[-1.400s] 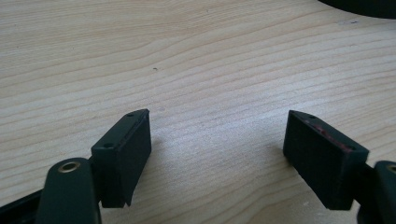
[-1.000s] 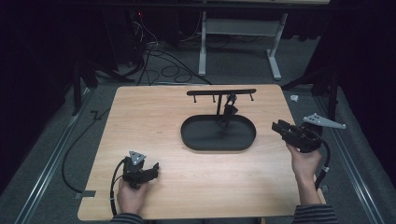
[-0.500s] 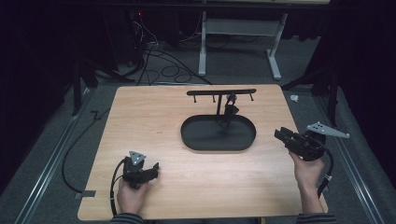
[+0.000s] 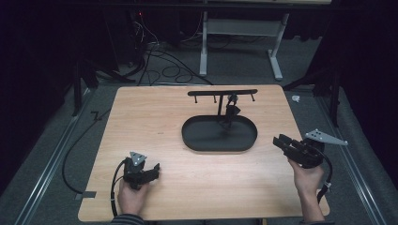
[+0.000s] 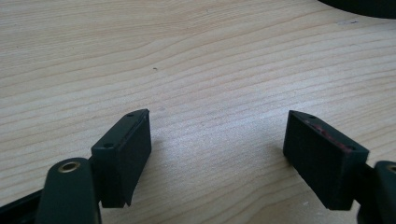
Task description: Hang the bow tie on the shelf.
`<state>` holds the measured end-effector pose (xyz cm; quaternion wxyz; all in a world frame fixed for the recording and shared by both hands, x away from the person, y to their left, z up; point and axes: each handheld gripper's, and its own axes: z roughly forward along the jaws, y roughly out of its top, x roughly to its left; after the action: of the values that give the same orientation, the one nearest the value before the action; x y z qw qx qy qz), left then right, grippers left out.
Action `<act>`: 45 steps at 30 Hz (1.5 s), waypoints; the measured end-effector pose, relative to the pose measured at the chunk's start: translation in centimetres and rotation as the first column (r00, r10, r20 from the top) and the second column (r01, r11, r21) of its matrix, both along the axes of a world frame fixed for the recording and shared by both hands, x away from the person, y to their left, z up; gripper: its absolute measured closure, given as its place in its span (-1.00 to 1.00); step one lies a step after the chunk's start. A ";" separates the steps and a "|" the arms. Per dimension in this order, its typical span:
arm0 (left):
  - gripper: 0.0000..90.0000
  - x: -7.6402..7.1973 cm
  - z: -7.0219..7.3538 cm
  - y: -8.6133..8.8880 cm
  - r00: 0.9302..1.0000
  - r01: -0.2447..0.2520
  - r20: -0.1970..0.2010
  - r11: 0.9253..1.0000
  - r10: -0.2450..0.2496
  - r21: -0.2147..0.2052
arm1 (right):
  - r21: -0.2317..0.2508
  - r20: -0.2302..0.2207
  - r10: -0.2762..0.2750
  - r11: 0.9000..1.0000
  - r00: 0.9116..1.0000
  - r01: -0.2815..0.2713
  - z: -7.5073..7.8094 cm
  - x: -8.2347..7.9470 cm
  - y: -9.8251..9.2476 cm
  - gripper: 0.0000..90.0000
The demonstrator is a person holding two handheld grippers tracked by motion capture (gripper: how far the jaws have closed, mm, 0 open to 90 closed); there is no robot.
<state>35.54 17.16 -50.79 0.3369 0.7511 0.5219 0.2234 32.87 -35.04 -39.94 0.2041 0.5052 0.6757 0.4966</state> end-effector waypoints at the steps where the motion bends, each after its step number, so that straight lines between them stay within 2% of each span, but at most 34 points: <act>1: -0.47 0.0 0.0 0.0 1.000 0.000 0.000 1.000 0.000 0.000 | -0.001 -0.002 0.002 1.000 1.000 -0.002 -0.1 -0.1 0.0 0.46; 26: -0.47 0.0 0.0 0.0 1.000 0.000 0.000 1.000 0.000 0.000 | 0.006 -0.019 0.035 0.999 0.999 -0.035 -2.0 -1.4 1.1 0.46; 45: -0.47 0.0 0.0 0.0 1.000 0.000 0.000 1.000 0.000 0.001 | 0.033 -0.063 0.046 0.999 0.997 -0.044 -4.3 -1.5 1.7 0.46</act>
<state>35.53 17.16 -50.79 0.3366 0.7512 0.5219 0.2236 31.40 -33.30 -44.22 0.1635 0.5087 0.6850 0.4953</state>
